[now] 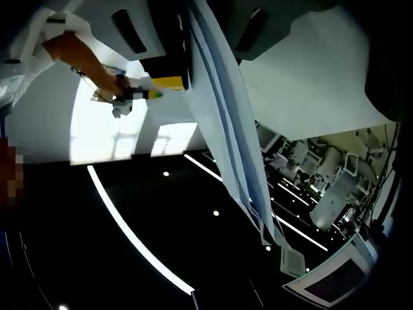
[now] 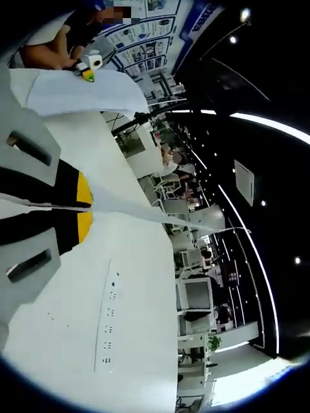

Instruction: Organize the stack of printing papers by aligning and flattening the scattered papers on the table

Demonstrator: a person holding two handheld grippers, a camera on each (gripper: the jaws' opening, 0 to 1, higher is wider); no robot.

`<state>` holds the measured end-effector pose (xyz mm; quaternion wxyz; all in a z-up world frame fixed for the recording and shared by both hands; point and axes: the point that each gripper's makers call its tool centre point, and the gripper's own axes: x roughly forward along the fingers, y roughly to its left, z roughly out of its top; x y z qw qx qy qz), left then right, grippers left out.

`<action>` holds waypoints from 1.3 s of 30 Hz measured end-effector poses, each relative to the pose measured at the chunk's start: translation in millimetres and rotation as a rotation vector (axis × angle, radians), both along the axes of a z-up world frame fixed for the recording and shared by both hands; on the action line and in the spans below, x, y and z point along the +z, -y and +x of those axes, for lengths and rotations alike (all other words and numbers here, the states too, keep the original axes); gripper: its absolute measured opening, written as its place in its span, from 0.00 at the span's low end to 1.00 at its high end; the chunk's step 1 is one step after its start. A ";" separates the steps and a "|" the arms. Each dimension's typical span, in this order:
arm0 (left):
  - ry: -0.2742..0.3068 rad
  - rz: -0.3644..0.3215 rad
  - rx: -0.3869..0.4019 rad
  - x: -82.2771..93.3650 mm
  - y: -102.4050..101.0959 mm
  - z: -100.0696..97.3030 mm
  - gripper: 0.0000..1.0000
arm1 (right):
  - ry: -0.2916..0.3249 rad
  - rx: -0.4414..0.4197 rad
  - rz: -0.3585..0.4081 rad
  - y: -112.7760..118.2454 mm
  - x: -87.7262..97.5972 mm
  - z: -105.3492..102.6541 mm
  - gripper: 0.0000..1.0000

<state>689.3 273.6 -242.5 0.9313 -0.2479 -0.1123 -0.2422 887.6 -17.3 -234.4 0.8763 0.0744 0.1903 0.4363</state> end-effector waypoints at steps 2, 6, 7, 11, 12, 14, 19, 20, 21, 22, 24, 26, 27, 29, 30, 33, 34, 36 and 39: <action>0.000 0.000 0.000 0.0 0.0 0.0 0.09 | 0.009 -0.005 -0.003 0.9 2.5 0.1 0.00; -0.001 0.001 0.002 -0.1 -0.5 0.4 0.09 | 0.023 -0.011 0.002 2.4 9.3 -1.1 0.00; -0.001 0.001 0.003 -0.2 -0.7 0.5 0.09 | 0.026 -0.012 0.003 2.4 10.9 -1.5 0.00; 0.001 0.002 0.005 0.0 -0.8 0.6 0.09 | 0.032 -0.001 0.026 -0.4 16.4 -4.9 0.00; 0.001 0.003 0.006 0.1 -0.8 0.6 0.09 | 0.033 0.003 0.033 -1.3 17.7 -5.9 0.00; 0.003 0.003 0.005 0.2 -0.4 0.5 0.09 | 0.034 0.002 0.033 -1.4 18.5 -5.7 0.00; 0.001 0.006 0.003 -0.1 1.5 0.7 0.09 | 0.044 -0.003 0.036 -0.4 22.4 -7.5 0.00; 0.000 0.006 0.003 -0.1 2.1 0.5 0.09 | 0.047 -0.002 0.039 -1.0 24.0 -9.5 0.00; 0.000 0.005 0.003 0.0 2.5 0.3 0.09 | 0.052 -0.001 0.041 -1.3 26.0 -10.7 0.00; 0.001 0.006 0.002 0.0 2.6 0.2 0.09 | 0.055 0.000 0.042 -1.6 27.2 -11.3 0.00; 0.000 0.006 0.003 0.0 2.8 0.2 0.09 | 0.061 0.000 0.045 -1.4 30.0 -12.1 0.00; 0.001 0.006 0.003 0.1 3.0 0.0 0.09 | 0.069 0.005 0.057 -1.9 34.4 -13.9 0.00; 0.001 0.006 0.003 0.1 3.1 0.0 0.09 | 0.071 0.008 0.064 -2.1 36.7 -15.0 0.00; 0.000 0.006 0.003 -0.1 2.1 0.5 0.09 | 0.083 0.008 0.072 -2.2 40.9 -16.5 0.00; 0.000 0.006 0.003 -0.1 2.0 0.6 0.09 | 0.085 0.008 0.072 -2.3 41.8 -16.9 0.00; -0.001 0.007 0.004 -0.2 2.1 0.5 0.09 | 0.095 0.012 0.077 -2.8 45.8 -17.5 0.00; -0.001 0.007 0.005 -0.3 2.1 0.5 0.09 | 0.097 0.016 0.080 -3.6 47.4 -18.4 0.00; -0.001 0.008 0.005 -0.4 1.7 0.7 0.09 | 0.102 0.022 0.084 -4.8 49.6 -19.6 0.00; -0.001 0.009 0.005 -0.5 1.5 0.8 0.09 | 0.105 0.033 0.091 -7.1 52.6 -22.2 0.00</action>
